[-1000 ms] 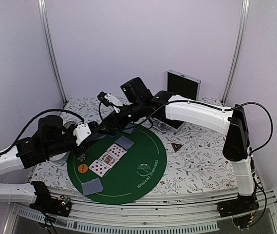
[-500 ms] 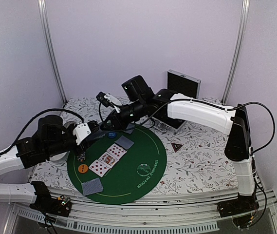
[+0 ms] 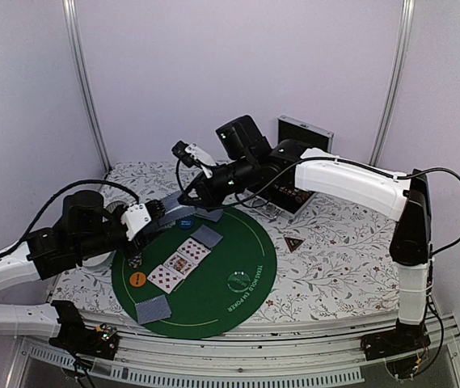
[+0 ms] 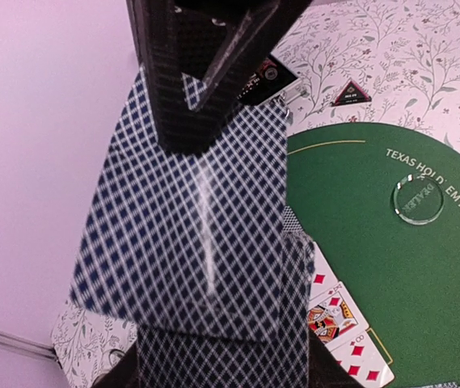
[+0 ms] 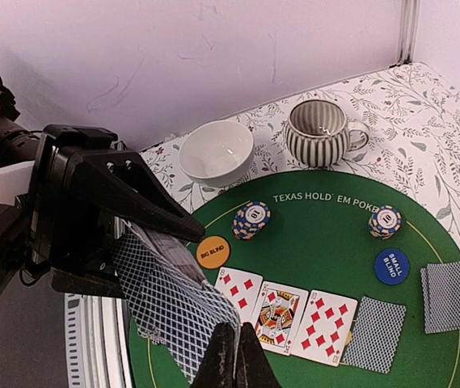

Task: Distribute texas hold em gaming equipment
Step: Pick up the poker card from the face-down deck piles, then place the poker card in the community card area.

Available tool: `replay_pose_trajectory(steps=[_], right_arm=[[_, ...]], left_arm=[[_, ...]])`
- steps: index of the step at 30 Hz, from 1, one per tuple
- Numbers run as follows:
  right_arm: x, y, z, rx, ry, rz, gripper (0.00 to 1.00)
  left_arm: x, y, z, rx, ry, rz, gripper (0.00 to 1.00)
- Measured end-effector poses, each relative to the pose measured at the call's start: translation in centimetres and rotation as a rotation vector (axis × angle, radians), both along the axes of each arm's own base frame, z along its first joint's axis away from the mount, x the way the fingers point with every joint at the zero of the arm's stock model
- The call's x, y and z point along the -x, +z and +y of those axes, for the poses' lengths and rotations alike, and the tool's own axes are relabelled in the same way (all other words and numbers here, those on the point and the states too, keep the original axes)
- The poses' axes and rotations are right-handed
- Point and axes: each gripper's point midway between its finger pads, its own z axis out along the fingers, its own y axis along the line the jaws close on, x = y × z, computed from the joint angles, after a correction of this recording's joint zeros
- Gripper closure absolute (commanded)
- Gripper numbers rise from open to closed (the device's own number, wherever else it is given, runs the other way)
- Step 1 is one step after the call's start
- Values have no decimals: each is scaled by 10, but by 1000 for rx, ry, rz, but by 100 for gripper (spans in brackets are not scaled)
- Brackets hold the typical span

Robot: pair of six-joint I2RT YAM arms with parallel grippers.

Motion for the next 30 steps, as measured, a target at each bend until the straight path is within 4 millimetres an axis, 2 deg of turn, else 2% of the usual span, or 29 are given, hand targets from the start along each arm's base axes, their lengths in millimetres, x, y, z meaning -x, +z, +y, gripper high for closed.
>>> replay_pose_trajectory(steps=[6,12,15,18,20,25,30], right_arm=[[-17,18,-23,-46,-38,-5,98],[-38,38,-65,-192,-113,51,98],[-60,35,-91,-256,-210,116,98],[-78,23,-106,-280,-286,181,98],[-80,17,-108,-283,-308,216,98],[-79,26,-103,-323,-312,238,98],[-82,23,-100,-340,-321,266,98]], left_arm=[[2,0,-3,4,-19,4,56],[4,1,-4,8,-31,5,56],[5,1,-4,11,-35,3,56],[5,3,-4,15,-35,-2,56],[5,4,-4,17,-35,-4,56],[5,5,-4,19,-35,-5,56],[5,5,-4,19,-35,-5,56]])
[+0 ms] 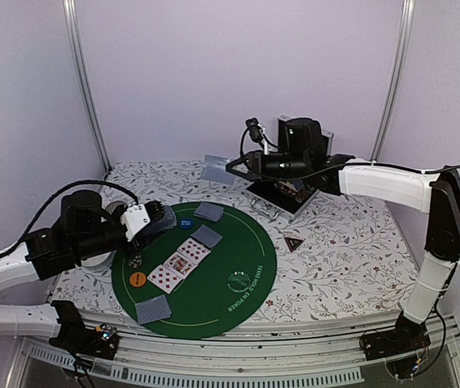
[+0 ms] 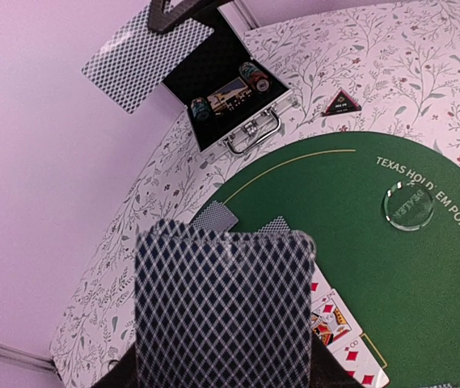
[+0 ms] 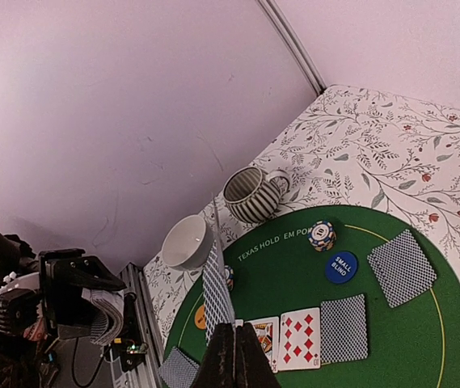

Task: Distribute texas hold em gaming equipment
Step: Place the poker card in the community card area.

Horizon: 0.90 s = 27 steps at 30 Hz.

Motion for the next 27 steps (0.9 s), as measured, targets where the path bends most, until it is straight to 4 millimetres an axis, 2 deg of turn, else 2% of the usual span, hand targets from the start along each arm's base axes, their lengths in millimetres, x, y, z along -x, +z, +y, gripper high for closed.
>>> replay_pose_trajectory(steps=[3,6,10,14,18,21,27], right_arm=[[-2,-10,0,-13,-15,22,98],[-13,-36,3,-11,-57,69,98],[-35,-94,12,18,-121,157,98],[-49,-174,18,94,-172,281,98],[-53,-226,15,150,-216,367,98],[-55,-239,14,159,-234,393,98],[-60,-236,14,130,-260,401,98]], left_arm=[[0,0,0,0,0,0,56],[0,0,0,1,-2,1,56],[0,0,0,2,-3,0,56],[1,2,0,5,-3,-3,56],[1,2,0,7,-5,-4,56],[1,2,0,8,-6,-4,55],[1,2,0,8,-6,-4,56]])
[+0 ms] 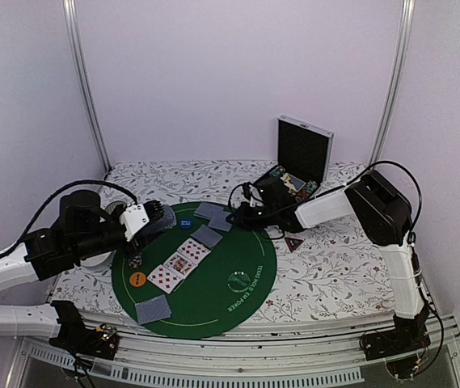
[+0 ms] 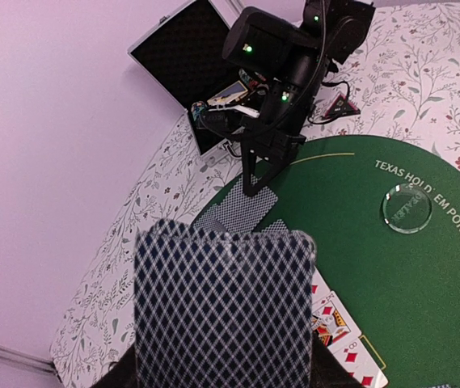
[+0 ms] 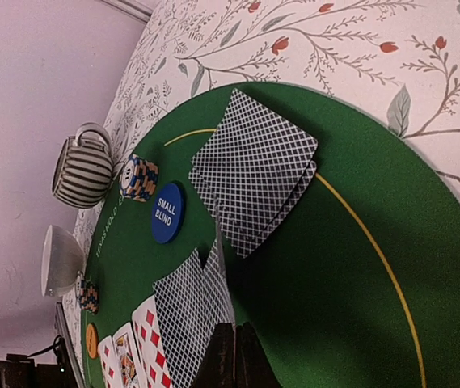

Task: Distribute texas hold em gaming equipment
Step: Place the poker card in the community card area.

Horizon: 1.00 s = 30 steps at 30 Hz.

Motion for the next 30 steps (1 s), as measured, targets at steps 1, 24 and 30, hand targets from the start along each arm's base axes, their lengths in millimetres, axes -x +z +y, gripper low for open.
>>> replay_pose_trajectory(steps=[1,24,30], right_arm=[[-1,0,-2,-9,-10,1,98],[0,-4,-9,-221,-111,167,75],[4,-13,-10,-217,-117,202,42]], left_arm=[[0,0,0,0,0,0,56],[0,0,0,0,0,0,56],[0,0,0,0,0,0,56]])
